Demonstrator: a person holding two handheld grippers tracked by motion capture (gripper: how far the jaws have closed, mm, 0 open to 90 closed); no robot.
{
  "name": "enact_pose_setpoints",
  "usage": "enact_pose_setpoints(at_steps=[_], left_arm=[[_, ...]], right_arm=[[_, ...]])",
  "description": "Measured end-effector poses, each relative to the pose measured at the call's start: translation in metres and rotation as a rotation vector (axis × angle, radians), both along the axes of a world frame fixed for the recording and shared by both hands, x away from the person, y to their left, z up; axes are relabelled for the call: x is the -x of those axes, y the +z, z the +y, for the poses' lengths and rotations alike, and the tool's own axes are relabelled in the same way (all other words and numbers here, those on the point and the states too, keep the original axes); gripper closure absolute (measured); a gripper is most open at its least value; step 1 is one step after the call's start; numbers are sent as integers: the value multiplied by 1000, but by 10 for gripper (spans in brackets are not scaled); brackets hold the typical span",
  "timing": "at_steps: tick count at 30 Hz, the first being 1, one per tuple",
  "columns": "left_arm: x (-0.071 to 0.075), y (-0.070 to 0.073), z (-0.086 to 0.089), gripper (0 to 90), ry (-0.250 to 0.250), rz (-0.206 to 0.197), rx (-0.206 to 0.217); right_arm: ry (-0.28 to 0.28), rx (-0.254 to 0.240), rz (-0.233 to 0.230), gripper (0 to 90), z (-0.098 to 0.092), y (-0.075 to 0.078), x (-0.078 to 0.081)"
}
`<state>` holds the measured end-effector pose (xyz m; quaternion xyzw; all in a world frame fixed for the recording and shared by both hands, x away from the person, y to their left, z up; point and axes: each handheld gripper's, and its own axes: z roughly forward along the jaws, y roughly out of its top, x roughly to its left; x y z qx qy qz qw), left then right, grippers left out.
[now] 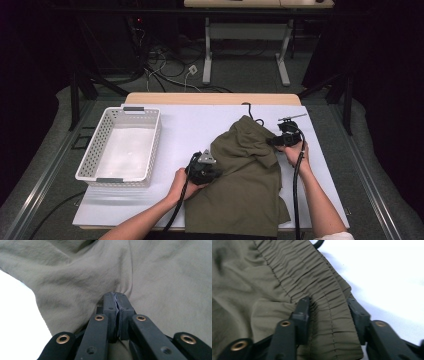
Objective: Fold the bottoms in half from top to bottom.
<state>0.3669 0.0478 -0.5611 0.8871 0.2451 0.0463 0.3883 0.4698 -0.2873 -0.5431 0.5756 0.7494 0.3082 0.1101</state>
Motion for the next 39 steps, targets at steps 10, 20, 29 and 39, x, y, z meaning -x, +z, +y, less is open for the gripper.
enact_pose_setpoints(at_steps=[10, 20, 29, 39], left_arm=[[0, 0, 0, 873, 1, 3, 4], [0, 0, 0, 873, 1, 2, 4], [0, 0, 1, 872, 5, 4, 7], [0, 0, 1, 872, 4, 5, 7]], right_arm=[[35, -7, -40, 748, 5, 13, 8], [127, 28, -182, 767, 23, 44, 30], [217, 46, -282, 772, 43, 64, 57], [313, 62, -321, 774, 64, 66, 84]])
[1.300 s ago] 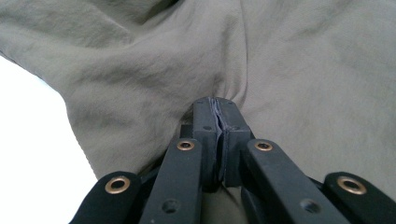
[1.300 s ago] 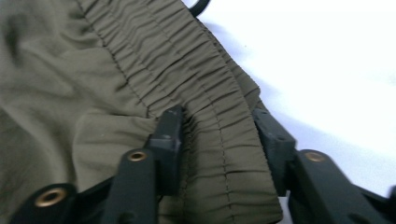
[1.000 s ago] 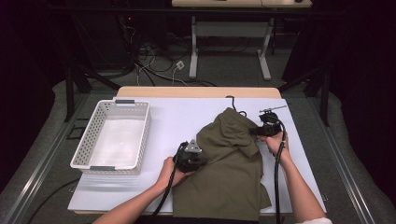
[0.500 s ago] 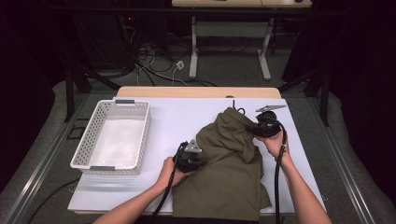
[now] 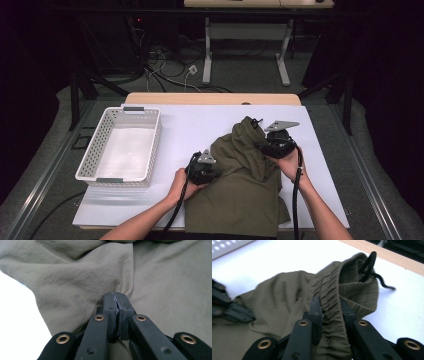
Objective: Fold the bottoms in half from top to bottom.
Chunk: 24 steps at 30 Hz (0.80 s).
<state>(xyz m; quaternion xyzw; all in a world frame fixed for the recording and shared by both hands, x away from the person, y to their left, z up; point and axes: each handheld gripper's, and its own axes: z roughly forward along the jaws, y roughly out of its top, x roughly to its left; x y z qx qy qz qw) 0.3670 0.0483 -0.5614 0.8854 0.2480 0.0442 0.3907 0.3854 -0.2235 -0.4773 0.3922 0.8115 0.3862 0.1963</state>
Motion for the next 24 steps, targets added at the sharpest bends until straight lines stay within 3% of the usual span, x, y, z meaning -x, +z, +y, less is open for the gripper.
enact_pose_setpoints(at_steps=[15, 24], left_arm=[[0, 0, 0, 871, -1, -1, 3], [0, -1, 1, 863, -3, 0, 7]], right_arm=[[122, 50, -52, 775, 25, -9, 35], [198, 109, -77, 769, 41, -17, 51]])
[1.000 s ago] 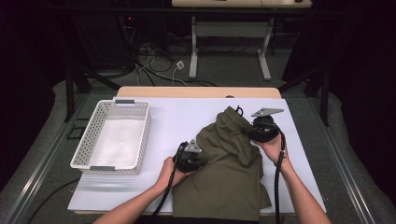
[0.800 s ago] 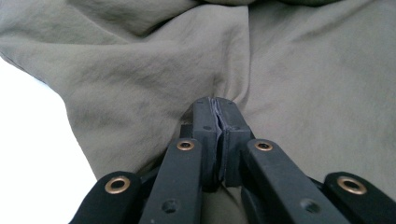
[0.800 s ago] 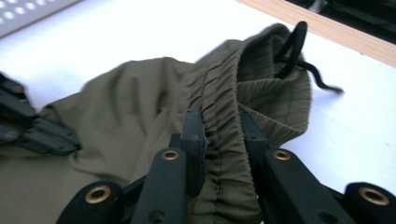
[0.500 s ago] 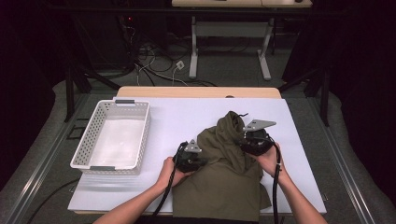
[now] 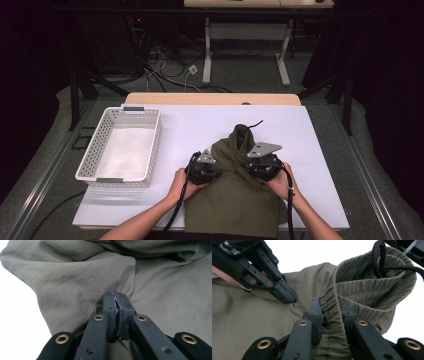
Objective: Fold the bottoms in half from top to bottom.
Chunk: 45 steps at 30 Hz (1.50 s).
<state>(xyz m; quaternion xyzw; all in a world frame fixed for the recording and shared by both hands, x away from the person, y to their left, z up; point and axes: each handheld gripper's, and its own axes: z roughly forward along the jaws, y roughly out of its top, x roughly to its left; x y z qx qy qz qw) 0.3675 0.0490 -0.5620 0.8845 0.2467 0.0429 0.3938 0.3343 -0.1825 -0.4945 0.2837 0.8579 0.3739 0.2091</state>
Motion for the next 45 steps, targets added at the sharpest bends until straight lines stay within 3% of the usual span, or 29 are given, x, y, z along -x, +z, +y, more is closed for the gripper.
enact_pose_setpoints(at_steps=[6, 9, 12, 16, 24, 28, 37, 45], left_arm=[[1, 1, -1, 804, -17, 0, 1], [3, 2, -3, 703, -31, -3, -4], [6, 5, -5, 538, -38, -15, -28], [6, 10, -2, 378, -20, -16, -13], [7, 20, 12, 242, -6, -9, -9], [7, 25, 17, 215, 1, -16, 4], [0, 28, 18, 241, 34, -7, 30], [1, 33, 16, 250, 39, -21, 44]], right_arm=[[51, 43, 11, 756, 7, -9, 8], [74, 61, 15, 746, 10, -15, 10], [88, 67, 16, 732, 11, -15, 12], [122, 79, 29, 703, 12, -19, 16], [165, 55, 67, 615, 13, -21, 22], [170, 69, 100, 545, 10, -26, 25], [152, 91, 139, 499, 0, -36, 26], [159, 36, 109, 350, -10, -28, 32]])
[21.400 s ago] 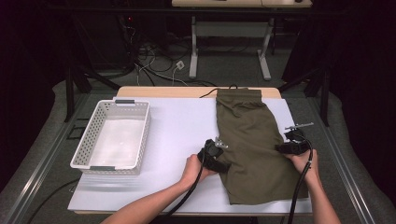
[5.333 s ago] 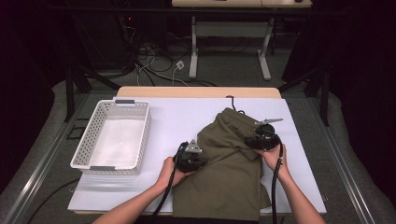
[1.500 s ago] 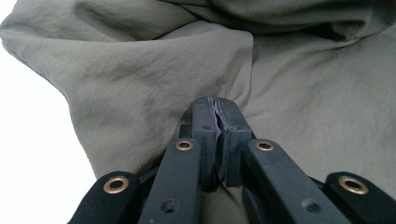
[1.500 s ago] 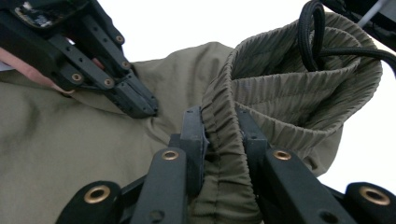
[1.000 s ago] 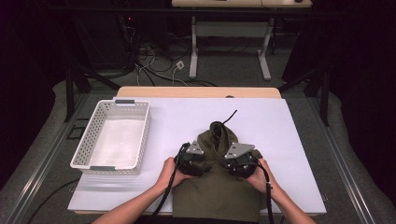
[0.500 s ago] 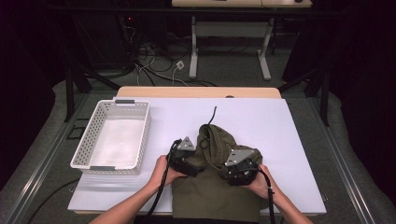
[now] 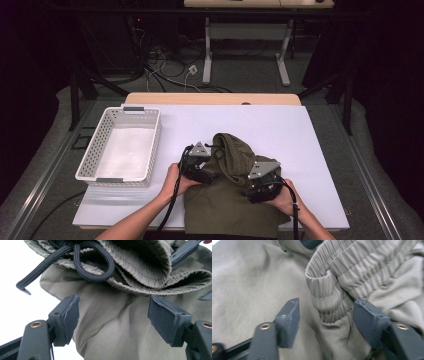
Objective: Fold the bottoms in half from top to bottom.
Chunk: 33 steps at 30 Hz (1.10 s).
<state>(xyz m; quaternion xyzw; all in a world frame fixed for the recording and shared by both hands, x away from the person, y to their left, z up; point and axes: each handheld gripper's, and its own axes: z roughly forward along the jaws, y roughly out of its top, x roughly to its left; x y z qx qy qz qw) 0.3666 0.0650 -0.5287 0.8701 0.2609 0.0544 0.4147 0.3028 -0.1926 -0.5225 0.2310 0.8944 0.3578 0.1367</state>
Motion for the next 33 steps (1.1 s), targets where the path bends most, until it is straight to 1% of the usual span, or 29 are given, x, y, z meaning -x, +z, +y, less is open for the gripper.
enact_pose_setpoints(at_steps=[1, 2, 3, 4, 5, 7, 9, 10, 11, 12, 13, 14, 15, 16, 17, 18, 19, 21, 23, 24, 25, 26, 27, 29, 30, 31, 32, 33], left_arm=[[0, 0, 0, 250, 1, 1, -1], [0, 0, 0, 250, 3, 2, -4], [-1, 0, 0, 253, 3, 5, -1], [-1, 1, 0, 254, 2, 4, -3], [-1, 1, 0, 254, 5, 2, -5], [-1, 2, 0, 254, 12, 7, 0], [-1, 5, 0, 254, 11, 5, 1], [0, 6, 0, 255, 15, 3, 4], [0, 8, 1, 255, 21, 1, 10], [0, 9, 1, 255, 22, -1, 12], [0, 11, 2, 256, 29, -6, 13], [0, 11, 2, 258, 32, -3, 15], [-1, 12, 2, 257, 37, 0, 21], [-1, 12, 1, 258, 42, -3, 17], [-1, 13, 0, 261, 43, -6, 17], [-1, 13, -1, 261, 43, -2, 19], [-2, 14, -2, 261, 50, -5, 15], [-4, 14, -4, 266, 59, -6, 18], [-7, 14, -8, 280, 67, 2, 18], [-8, 13, -10, 288, 68, 3, 8], [-9, 11, -13, 293, 75, 4, 0], [-10, 9, -14, 305, 73, 7, -17], [-11, 7, -16, 329, 72, 15, -24], [-14, 2, -17, 352, 75, 45, -20], [-15, -1, -18, 373, 74, 62, -10], [-16, -3, -18, 389, 66, 76, -4], [-17, -5, -18, 405, 60, 83, -1], [-17, -7, -18, 438, 57, 92, 7]], right_arm=[[-11, -4, -11, 331, -2, 2, 1], [-14, -14, -13, 312, -5, 5, 2], [-26, -21, -26, 295, -8, 7, 3], [-50, -29, -44, 285, -12, 9, 3], [-59, -36, -43, 266, -15, 10, 3], [-98, -26, -53, 249, -21, 11, 0], [-130, -16, -28, 221, -27, 7, -4], [-150, 0, -36, 211, -28, 6, -6], [-153, -4, -27, 196, -29, 5, -7], [-156, -3, -28, 171, -30, 4, -8], [-174, 6, -37, 146, -30, 4, -8], [-172, -6, -31, 139, -32, 5, -8], [-169, 0, -26, 118, -32, 5, -9], [-179, 8, -29, 93, -33, 4, -9], [-175, 6, 5, 55, -34, 2, -10], [-173, 18, 27, 42, -34, 0, -11], [-182, 40, 32, 41, -33, -4, -11], [-176, 61, 51, 40, -33, -10, -11], [-186, 84, 38, 86, -30, -15, -10], [-181, 87, 34, 122, -30, -16, -11], [-193, 93, 33, 155, -29, -17, -11], [-190, 83, 24, 168, -29, -18, -11], [-186, 87, 11, 223, -29, -18, -11], [-186, 92, 1, 262, -29, -17, -10], [-184, 89, -12, 309, -29, -18, -10], [-190, 87, -14, 328, -29, -18, -10], [-179, 87, -12, 345, -29, -19, -10], [-178, 86, -19, 376, -29, -19, -10]])
